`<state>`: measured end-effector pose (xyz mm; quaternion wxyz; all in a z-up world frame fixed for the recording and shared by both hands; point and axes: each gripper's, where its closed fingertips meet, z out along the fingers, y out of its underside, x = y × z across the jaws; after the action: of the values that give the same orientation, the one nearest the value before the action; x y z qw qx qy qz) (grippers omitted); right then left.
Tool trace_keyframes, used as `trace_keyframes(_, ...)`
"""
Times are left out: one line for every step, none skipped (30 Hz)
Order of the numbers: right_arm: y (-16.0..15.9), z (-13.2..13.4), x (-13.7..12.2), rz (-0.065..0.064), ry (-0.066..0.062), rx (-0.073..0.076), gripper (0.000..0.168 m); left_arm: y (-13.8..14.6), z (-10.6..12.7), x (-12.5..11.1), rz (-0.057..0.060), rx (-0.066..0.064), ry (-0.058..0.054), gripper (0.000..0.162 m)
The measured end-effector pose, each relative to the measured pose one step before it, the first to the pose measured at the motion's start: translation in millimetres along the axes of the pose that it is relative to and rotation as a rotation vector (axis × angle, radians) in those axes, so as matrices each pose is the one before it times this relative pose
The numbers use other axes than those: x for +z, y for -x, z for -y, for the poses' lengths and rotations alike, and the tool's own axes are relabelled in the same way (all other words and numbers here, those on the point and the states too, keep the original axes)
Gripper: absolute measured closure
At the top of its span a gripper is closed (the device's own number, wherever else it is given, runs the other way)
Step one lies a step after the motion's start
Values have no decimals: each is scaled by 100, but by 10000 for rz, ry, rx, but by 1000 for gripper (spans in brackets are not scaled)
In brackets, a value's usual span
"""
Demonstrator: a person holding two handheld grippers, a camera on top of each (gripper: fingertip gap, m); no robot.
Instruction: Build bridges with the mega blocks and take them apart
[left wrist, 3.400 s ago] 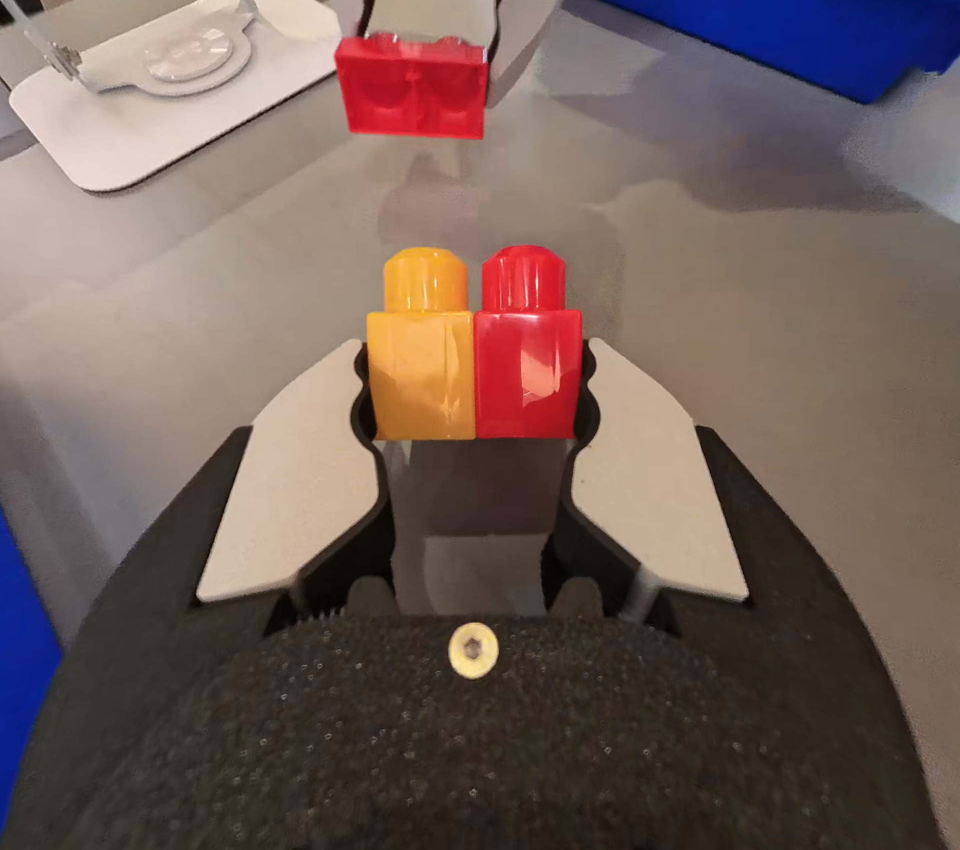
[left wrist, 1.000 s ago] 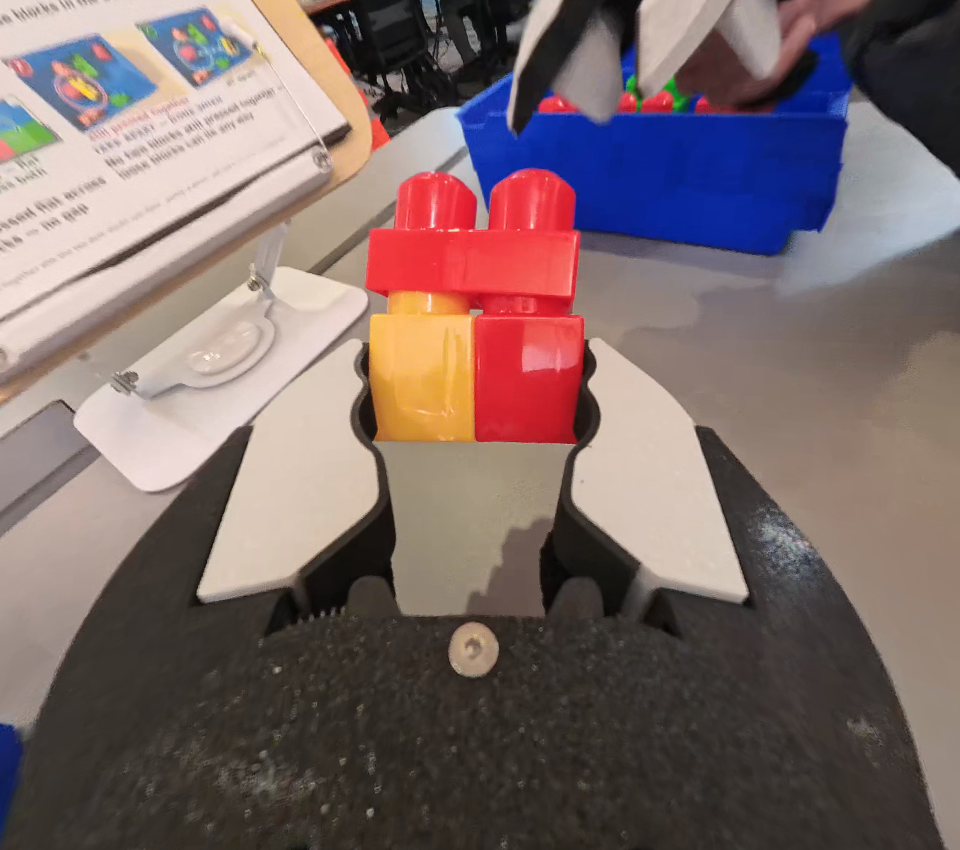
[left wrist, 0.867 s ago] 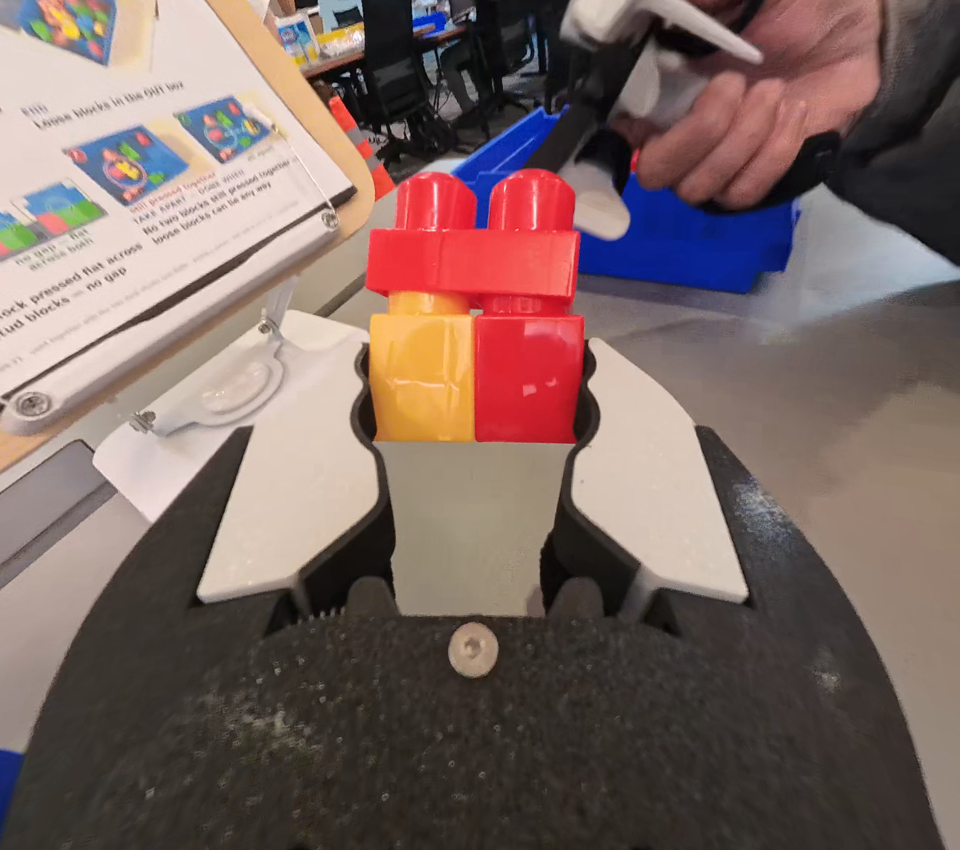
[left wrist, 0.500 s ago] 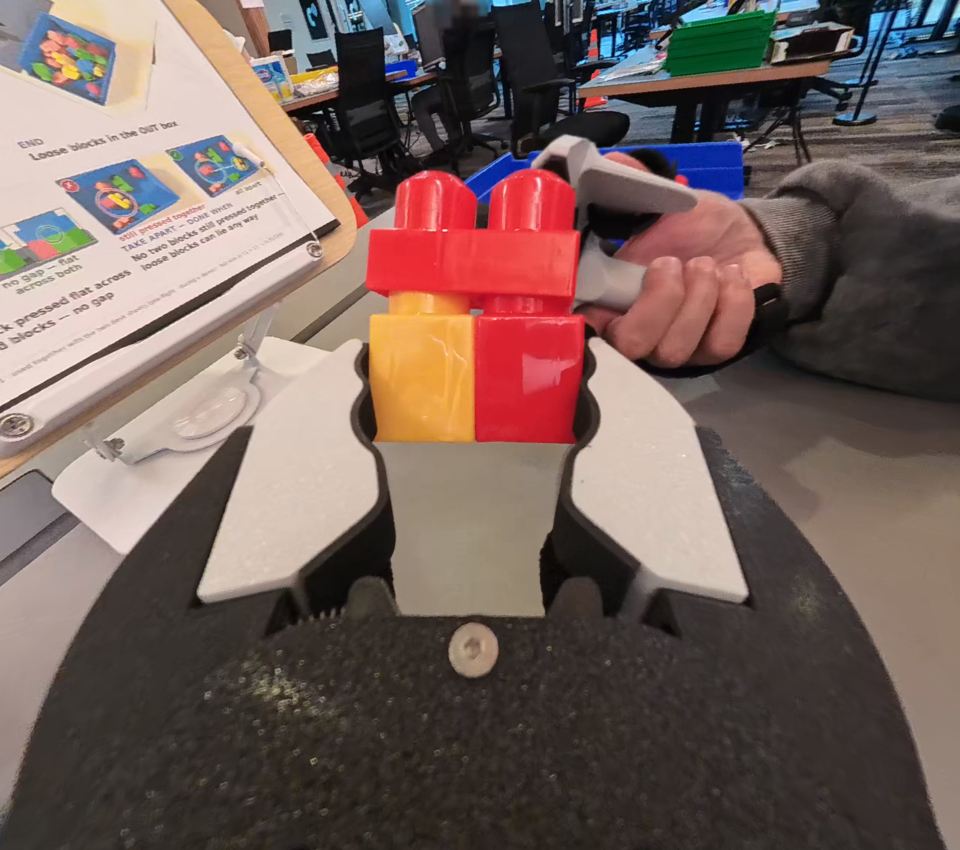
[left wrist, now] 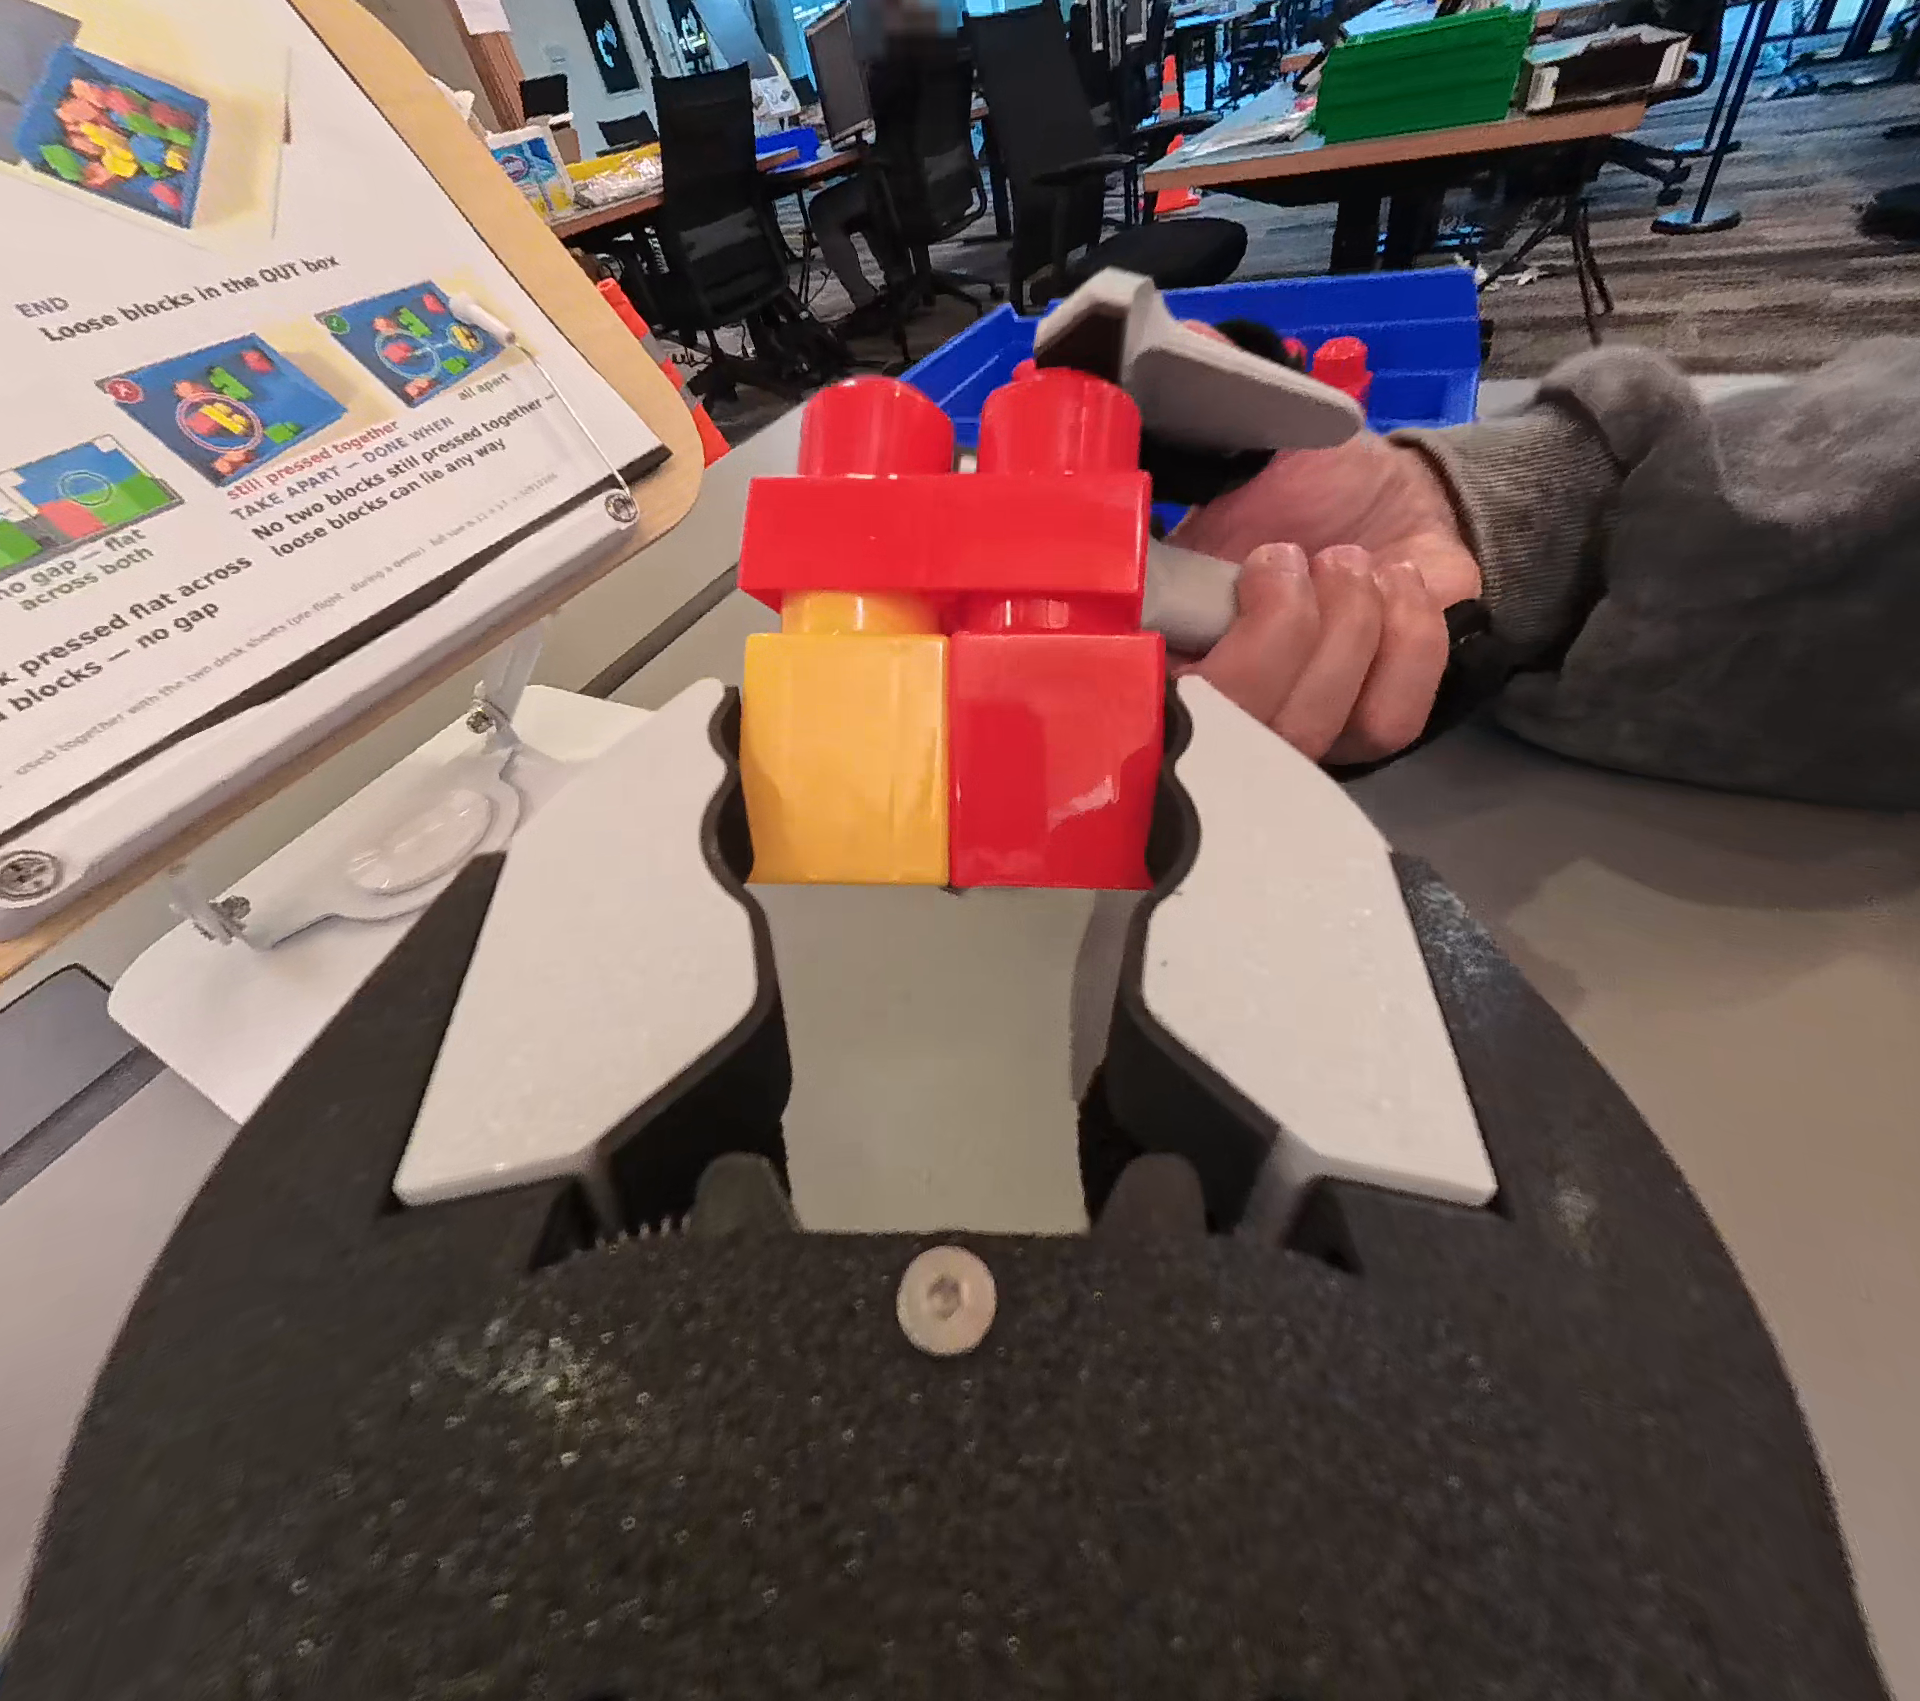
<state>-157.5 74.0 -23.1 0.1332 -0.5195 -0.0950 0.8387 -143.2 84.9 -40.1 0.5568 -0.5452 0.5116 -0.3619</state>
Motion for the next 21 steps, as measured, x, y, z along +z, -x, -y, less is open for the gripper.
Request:
trace_keyframes(358,567,-363,387,-355,15,73,-97,260,-71,-55,-54,-113,88)
trace_keyframes(261,728,-426,322,-406,19,73,-189,118,-9,-85,-4,-28,88)
trace_keyframes(-11,753,-440,134,-338,31,73,-141,10,44,-7,73,22,88)
trace_keyframes(-214,609,-320,-18,-213,56,73,-240,-26,82,-58,92,21,88)
trace_keyframes(-185,310,-104,5,-48,77,73,-338,-3,121,-114,34,13,88)
trace_keyframes(-73,-215,118,68,238,49,73,-320,37,151,-89,27,-14,88)
trace_keyframes(-148,-508,284,25,349,12,72,-373,-18,190,-136,26,34,88)
trace_keyframes(192,-405,370,227,196,-34,71,-335,-87,211,-100,56,65,88)
trace_keyframes(96,-633,421,164,335,-2,71,-298,-132,198,-75,83,55,88)
trace_keyframes(-21,-468,360,19,244,-29,67,-372,-160,177,-138,37,45,88)
trace_keyframes(51,-348,263,48,197,-38,62,-264,-84,138,-77,23,6,88)
trace_keyframes(9,-128,16,53,94,67,63,-139,-14,74,-12,51,-20,88)
trace_keyframes(-162,1,-141,-38,51,153,65,-66,-48,50,-22,19,47,88)
trace_keyframes(-122,-35,-131,-5,12,66,66,-47,-139,69,-56,-13,76,88)
trace_keyframes(-165,-67,-168,-6,10,59,69,-70,-111,69,-81,-22,-2,88)
trace_keyframes(-267,61,-202,-61,-43,101,71,-28,-202,92,-60,-41,47,88)
trace_keyframes(-188,90,-152,-23,-108,29,72,53,-248,83,-20,-9,67,88)
trace_keyframes(-129,22,-85,-20,-57,11,72,38,-137,50,-27,0,15,88)
trace_keyframes(-83,16,-68,-44,-4,42,72,2,-81,42,-31,-43,1,88)
trace_keyframes(13,2,-25,-56,21,-87,74,3,-10,31,-27,-33,-24,88)
trace_keyframes(25,-44,-15,-70,46,-163,72,-15,-13,28,3,54,-10,88)
